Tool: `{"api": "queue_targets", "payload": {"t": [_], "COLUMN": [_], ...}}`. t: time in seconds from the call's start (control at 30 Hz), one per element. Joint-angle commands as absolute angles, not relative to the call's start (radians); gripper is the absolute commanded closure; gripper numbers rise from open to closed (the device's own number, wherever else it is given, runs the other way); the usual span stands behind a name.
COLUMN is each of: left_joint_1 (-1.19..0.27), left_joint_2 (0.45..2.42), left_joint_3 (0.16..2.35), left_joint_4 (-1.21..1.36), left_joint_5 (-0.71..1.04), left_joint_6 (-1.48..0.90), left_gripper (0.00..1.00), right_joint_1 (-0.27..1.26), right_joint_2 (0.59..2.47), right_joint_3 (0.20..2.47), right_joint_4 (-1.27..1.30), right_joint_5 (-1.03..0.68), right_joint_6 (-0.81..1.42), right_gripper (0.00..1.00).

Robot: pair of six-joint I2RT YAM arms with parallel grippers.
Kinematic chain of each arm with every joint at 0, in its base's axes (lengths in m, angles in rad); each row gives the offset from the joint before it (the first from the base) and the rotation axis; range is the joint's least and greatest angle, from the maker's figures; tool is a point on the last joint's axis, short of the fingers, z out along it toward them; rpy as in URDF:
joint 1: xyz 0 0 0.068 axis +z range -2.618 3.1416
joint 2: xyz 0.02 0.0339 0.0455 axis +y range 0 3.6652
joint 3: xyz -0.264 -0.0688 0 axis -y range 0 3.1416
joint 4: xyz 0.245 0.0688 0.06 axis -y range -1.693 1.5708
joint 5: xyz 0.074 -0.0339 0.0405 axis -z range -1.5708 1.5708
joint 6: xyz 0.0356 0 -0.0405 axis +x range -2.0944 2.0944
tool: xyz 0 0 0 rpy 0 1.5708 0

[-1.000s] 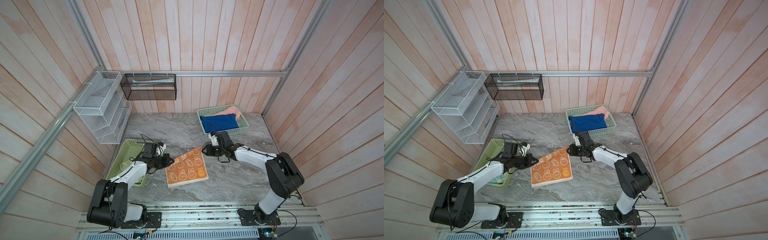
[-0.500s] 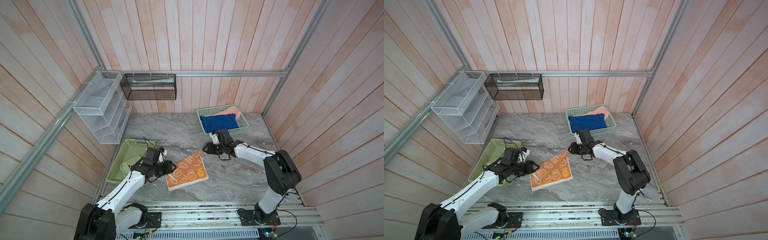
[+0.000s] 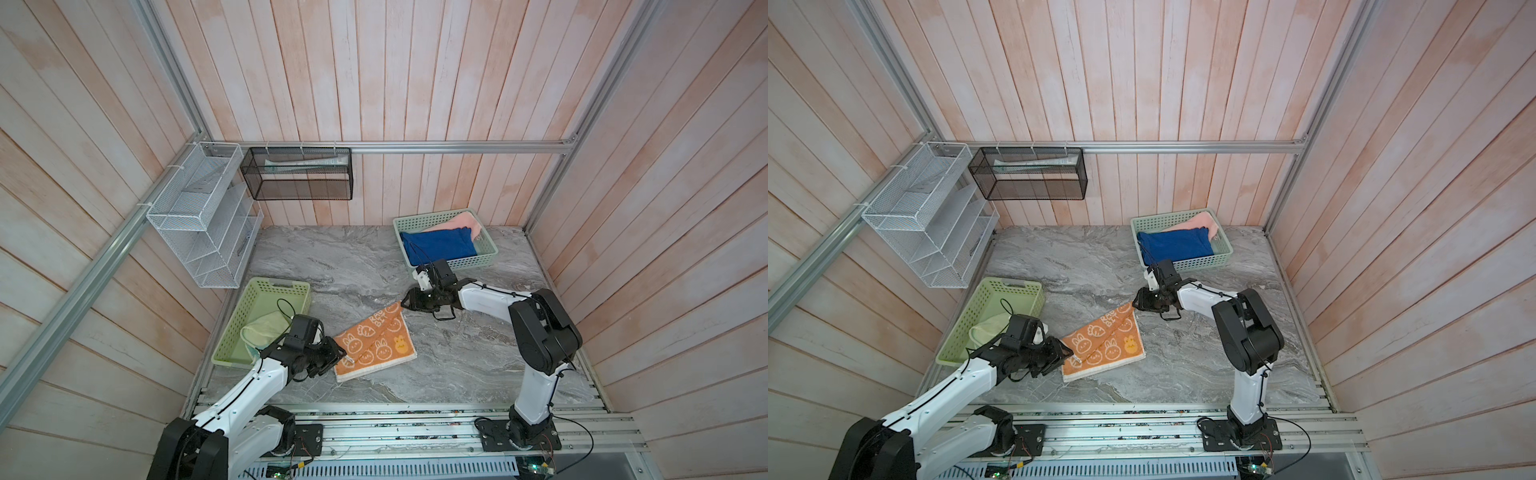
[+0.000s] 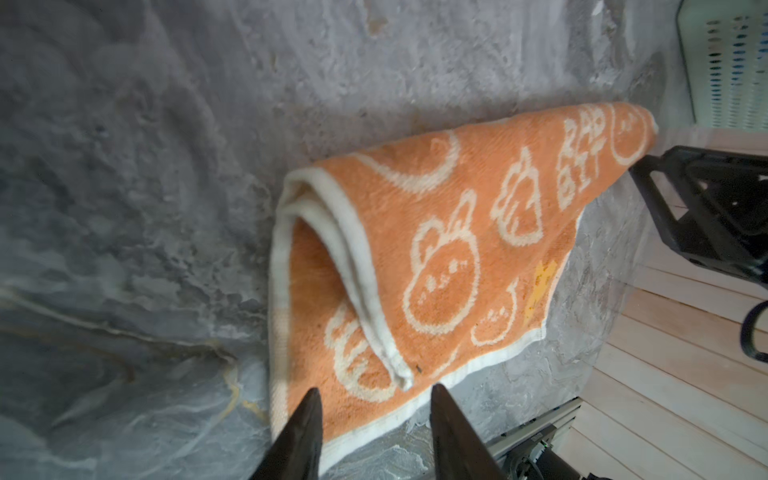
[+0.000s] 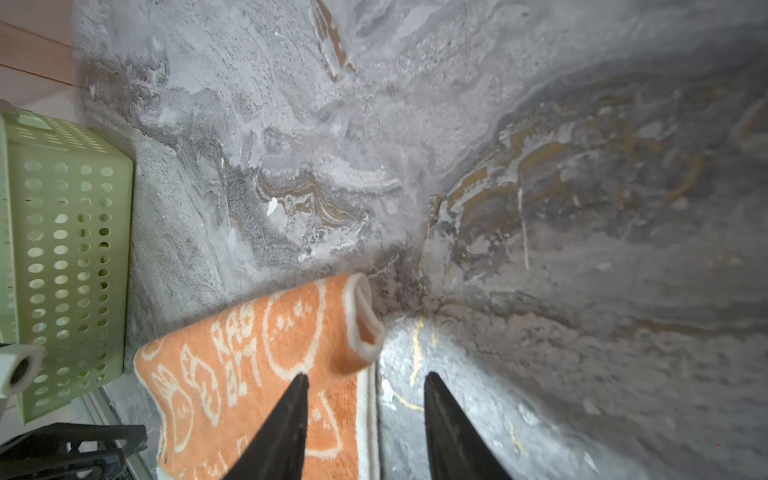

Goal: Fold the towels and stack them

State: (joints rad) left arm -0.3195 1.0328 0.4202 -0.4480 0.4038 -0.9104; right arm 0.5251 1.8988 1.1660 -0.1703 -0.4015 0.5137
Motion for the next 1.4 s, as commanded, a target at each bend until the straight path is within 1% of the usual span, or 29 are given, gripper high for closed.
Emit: {"api": "queue_targets", "payload": {"t": [0.0, 0.3, 0.4, 0.47, 0.6, 0.67, 0.73, 0.97, 1.17, 1.37], "left_joint_1": [-0.327, -0.334, -0.336, -0.343, -0.353, -0.357, -0.359, -0.360, -0.361, -0.353], "left_joint_2": [1.026, 1.045, 1.077, 1.102, 1.155, 1.172, 1.181, 1.245, 1.322, 1.377], "left_joint_3": [0.386, 0.358, 0.347, 0.348, 0.347, 0.348, 0.362, 0.441, 0.507, 0.652], "left_joint_4": [-0.367, -0.262, -0.198, -0.176, -0.127, -0.096, -0.077, -0.069, -0.050, -0.144], "left_joint_5": [0.455, 0.497, 0.527, 0.531, 0.556, 0.562, 0.561, 0.552, 0.563, 0.563], "left_joint_6": [-1.018, -1.073, -1.101, -1.112, -1.129, -1.139, -1.144, -1.126, -1.096, -0.988], "left_gripper": [0.56, 0.57, 0.57, 0.57, 0.56, 0.56, 0.59, 0.76, 1.00, 1.00], "right_joint_1": [0.528, 0.529, 0.529, 0.528, 0.528, 0.529, 0.528, 0.515, 0.481, 0.432], "right_joint_2": [1.929, 1.999, 1.993, 1.988, 1.972, 1.964, 1.941, 1.833, 1.766, 1.708], "right_joint_3": [1.212, 1.256, 1.239, 1.232, 1.218, 1.214, 1.204, 1.158, 1.125, 1.102], "right_joint_4": [-0.185, -0.201, -0.192, -0.189, -0.179, -0.176, -0.172, -0.211, -0.263, -0.300], "right_joint_5": [-0.437, -0.473, -0.472, -0.478, -0.493, -0.500, -0.499, -0.467, -0.451, -0.444], "right_joint_6": [0.490, 0.468, 0.468, 0.465, 0.465, 0.465, 0.465, 0.454, 0.436, 0.421], "right_gripper": [0.52, 0.52, 0.56, 0.61, 0.75, 0.87, 0.99, 1.00, 1.00, 1.00]}}
